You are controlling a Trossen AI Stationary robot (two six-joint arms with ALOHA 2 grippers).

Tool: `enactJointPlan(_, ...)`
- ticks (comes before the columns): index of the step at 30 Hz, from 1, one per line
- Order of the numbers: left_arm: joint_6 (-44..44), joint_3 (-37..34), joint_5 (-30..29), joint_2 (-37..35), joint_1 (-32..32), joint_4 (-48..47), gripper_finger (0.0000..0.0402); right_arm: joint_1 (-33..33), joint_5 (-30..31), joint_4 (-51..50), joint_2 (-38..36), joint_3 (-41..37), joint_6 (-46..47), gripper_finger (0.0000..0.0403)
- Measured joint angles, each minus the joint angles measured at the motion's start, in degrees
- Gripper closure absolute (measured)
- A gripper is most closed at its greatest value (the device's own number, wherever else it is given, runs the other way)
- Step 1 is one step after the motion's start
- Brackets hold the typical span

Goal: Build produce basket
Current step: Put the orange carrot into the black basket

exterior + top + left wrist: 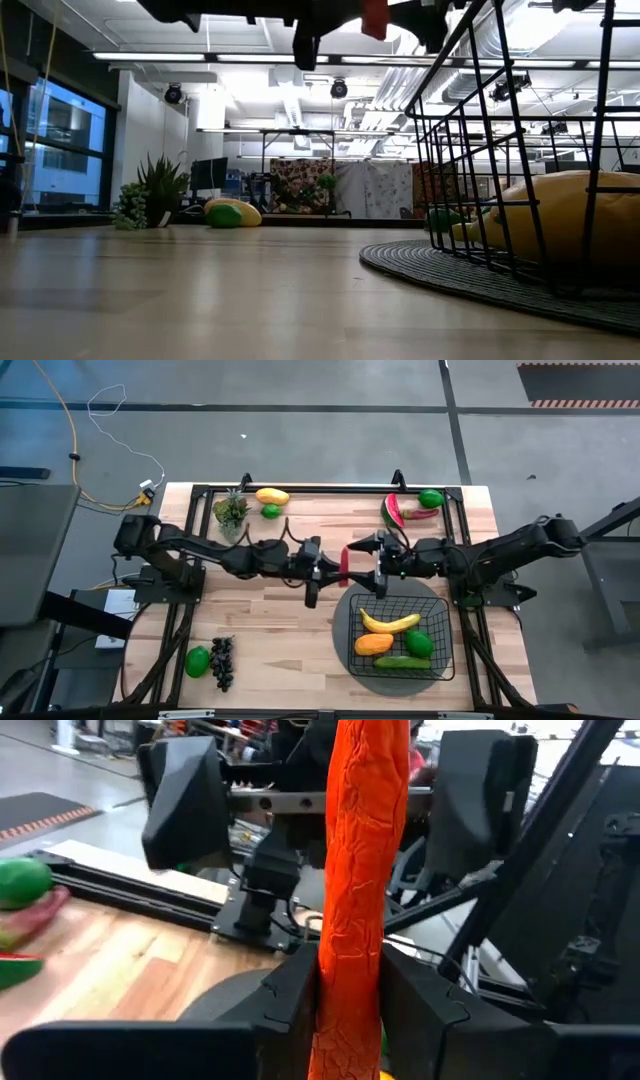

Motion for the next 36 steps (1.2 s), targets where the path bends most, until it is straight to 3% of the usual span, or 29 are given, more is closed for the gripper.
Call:
enactJointPlan(6, -1.52, -0.03, -0.13, 0.88, -0.08, -0.04, 0.0316, 0.0, -1.17, 0.04, 0.5, 0.01, 2.76, 0.001)
enactJointPlan(9, -1.51, -0.03, -0.27, 0.88, -0.08, 0.61, 0.0316, 0.0, -0.69, 0.13, 0.54, 0.01, 2.77, 0.003)
enactJointPlan(17, -1.5, -0.03, -0.06, 0.88, -0.1, 1.69, 0.0316, 0.0, -0.17, 3.61, 2.32, -0.03, 2.67, 0.0126)
enactJointPlan(26, -1.5, -0.03, -0.06, 0.88, -0.1, 1.64, 0.0316, 0.0, -0.91, 5.2, 4.87, -0.03, 3.19, 0.0205)
enactJointPlan(36, -0.64, -0.04, -0.32, 0.88, -0.08, 1.15, 0.0316, 0.02, -1.23, 6.03, 4.61, -0.03, 2.74, 0.0339)
